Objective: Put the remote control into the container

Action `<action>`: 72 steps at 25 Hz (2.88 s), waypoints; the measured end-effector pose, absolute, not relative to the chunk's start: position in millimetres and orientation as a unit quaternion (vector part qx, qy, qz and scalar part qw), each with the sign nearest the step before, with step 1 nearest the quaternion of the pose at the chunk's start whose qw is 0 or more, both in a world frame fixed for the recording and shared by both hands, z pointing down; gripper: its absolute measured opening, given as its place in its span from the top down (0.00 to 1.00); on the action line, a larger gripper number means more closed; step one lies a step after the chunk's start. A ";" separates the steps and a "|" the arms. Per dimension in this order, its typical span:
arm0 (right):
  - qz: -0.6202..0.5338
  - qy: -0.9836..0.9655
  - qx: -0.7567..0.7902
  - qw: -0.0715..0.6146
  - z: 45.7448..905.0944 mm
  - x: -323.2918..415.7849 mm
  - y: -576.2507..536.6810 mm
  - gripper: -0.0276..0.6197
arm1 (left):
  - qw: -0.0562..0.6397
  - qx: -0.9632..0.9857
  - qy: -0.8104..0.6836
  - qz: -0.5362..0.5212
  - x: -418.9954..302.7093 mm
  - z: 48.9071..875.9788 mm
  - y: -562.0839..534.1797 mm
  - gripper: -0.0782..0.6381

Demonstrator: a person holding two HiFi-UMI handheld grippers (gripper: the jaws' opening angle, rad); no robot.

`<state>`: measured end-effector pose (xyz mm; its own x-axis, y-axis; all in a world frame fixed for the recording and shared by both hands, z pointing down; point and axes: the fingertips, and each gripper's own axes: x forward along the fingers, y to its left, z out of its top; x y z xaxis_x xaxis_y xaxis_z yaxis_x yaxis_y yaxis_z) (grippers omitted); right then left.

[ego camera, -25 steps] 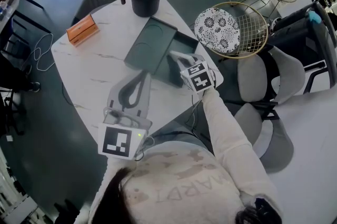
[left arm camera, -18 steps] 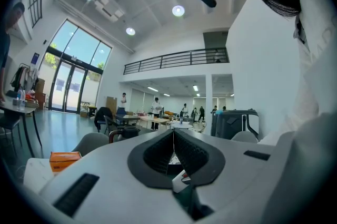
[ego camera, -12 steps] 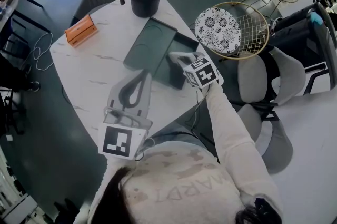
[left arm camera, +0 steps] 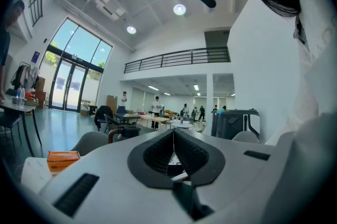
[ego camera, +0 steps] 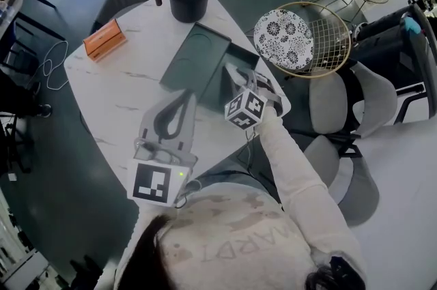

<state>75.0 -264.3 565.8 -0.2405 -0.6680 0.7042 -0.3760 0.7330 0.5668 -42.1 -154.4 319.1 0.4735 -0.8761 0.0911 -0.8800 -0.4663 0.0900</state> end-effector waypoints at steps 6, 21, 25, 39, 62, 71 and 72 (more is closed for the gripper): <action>-0.232 -0.725 0.306 0.572 577.4 66.9 -264.0 0.80 | 0.062 0.856 -0.512 0.015 -42.4 319.8 -156.6 0.87; -0.284 -0.684 0.318 0.592 587.8 57.2 -265.3 0.79 | 0.070 0.855 -0.514 0.014 -52.5 324.0 -161.5 0.87; -0.264 -0.693 0.317 0.591 592.6 56.2 -260.3 0.74 | 0.069 0.855 -0.514 0.013 -54.5 323.0 -162.6 0.87; -0.266 -0.686 0.336 0.588 596.9 59.0 -253.4 0.78 | 0.070 0.857 -0.511 0.010 -55.6 323.9 -163.2 0.87; -0.289 -0.691 0.261 0.608 605.2 50.6 -238.7 0.68 | 0.074 0.856 -0.512 0.008 -57.6 324.3 -165.6 0.87; -0.246 -0.686 0.293 0.619 604.1 51.6 -248.9 0.69 | 0.079 0.860 -0.505 0.007 -49.8 325.8 -166.0 0.87; -0.238 -0.686 0.298 0.620 603.5 51.6 -251.3 0.69 | 0.079 0.860 -0.504 0.007 -48.9 325.7 -165.9 0.87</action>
<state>51.6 -251.3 603.5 -0.0543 -0.7034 0.7087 -0.1133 0.7095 0.6955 -48.9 -165.9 325.7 0.4910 -0.8663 0.0917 -0.8685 -0.4786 0.1288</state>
